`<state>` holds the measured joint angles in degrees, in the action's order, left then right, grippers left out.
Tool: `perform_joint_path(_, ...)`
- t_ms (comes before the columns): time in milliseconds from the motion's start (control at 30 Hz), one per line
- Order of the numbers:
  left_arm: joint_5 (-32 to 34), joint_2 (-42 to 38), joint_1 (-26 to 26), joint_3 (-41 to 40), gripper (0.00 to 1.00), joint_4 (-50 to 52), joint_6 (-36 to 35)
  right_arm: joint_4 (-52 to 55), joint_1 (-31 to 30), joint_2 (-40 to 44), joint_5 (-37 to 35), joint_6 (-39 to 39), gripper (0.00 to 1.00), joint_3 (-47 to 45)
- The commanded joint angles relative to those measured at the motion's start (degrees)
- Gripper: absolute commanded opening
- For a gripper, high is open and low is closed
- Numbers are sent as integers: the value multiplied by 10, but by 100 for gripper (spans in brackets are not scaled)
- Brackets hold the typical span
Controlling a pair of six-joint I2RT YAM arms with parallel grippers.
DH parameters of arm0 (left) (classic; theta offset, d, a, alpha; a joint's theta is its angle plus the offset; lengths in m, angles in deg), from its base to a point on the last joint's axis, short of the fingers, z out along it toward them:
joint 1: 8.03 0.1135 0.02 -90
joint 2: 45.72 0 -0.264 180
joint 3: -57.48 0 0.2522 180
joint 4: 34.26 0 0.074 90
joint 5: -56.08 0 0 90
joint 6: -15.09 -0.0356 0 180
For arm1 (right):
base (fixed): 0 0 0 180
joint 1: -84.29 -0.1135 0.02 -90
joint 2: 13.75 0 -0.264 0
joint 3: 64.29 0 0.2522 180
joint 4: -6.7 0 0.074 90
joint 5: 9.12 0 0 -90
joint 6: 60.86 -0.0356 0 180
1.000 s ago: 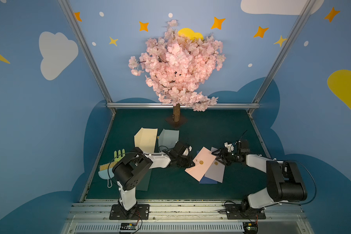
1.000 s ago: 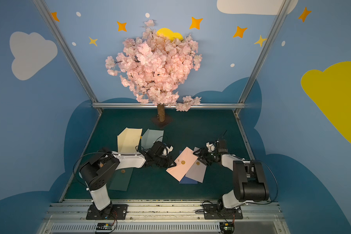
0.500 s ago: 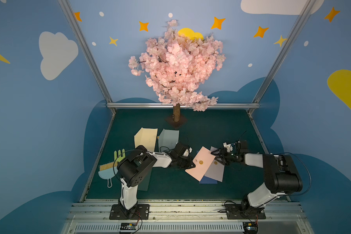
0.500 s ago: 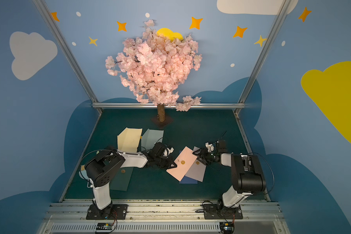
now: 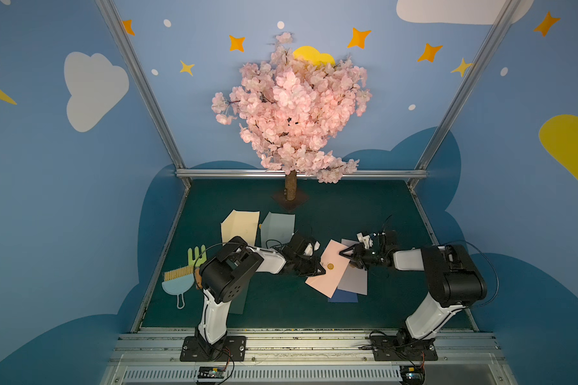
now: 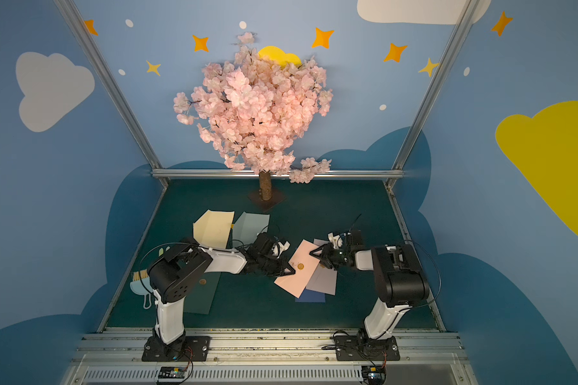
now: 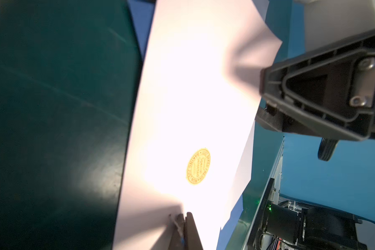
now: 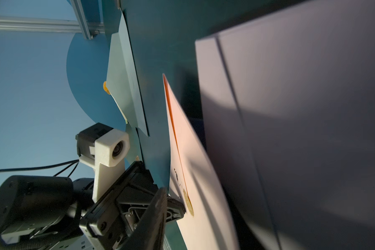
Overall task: Open the envelope
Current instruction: Pick up the envelope from the center of the board.
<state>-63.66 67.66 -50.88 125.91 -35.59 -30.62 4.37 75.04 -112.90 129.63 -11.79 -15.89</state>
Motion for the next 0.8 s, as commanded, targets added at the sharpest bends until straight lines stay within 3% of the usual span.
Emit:
perform_joint_path(0,19,28,0,-7,3,28,1,-36,-25,-9,-10,-18,33,-8)
perform_joint_path(133,20,25,0,-10,3,27,1,-61,-46,-13,-14,-32,6,-6)
perform_joint_path(200,19,22,0,-11,3,25,0,-64,-48,-12,-12,-37,0,-2)
perform_joint_path(400,30,-7,0,-13,3,39,-11,-27,-57,27,-12,-30,0,13)
perform_joint_path(533,79,-99,-2,-11,3,100,-60,95,-64,95,-35,19,0,36)
perform_joint_path(767,297,-278,-53,38,30,313,-209,352,-96,229,-97,96,0,150)
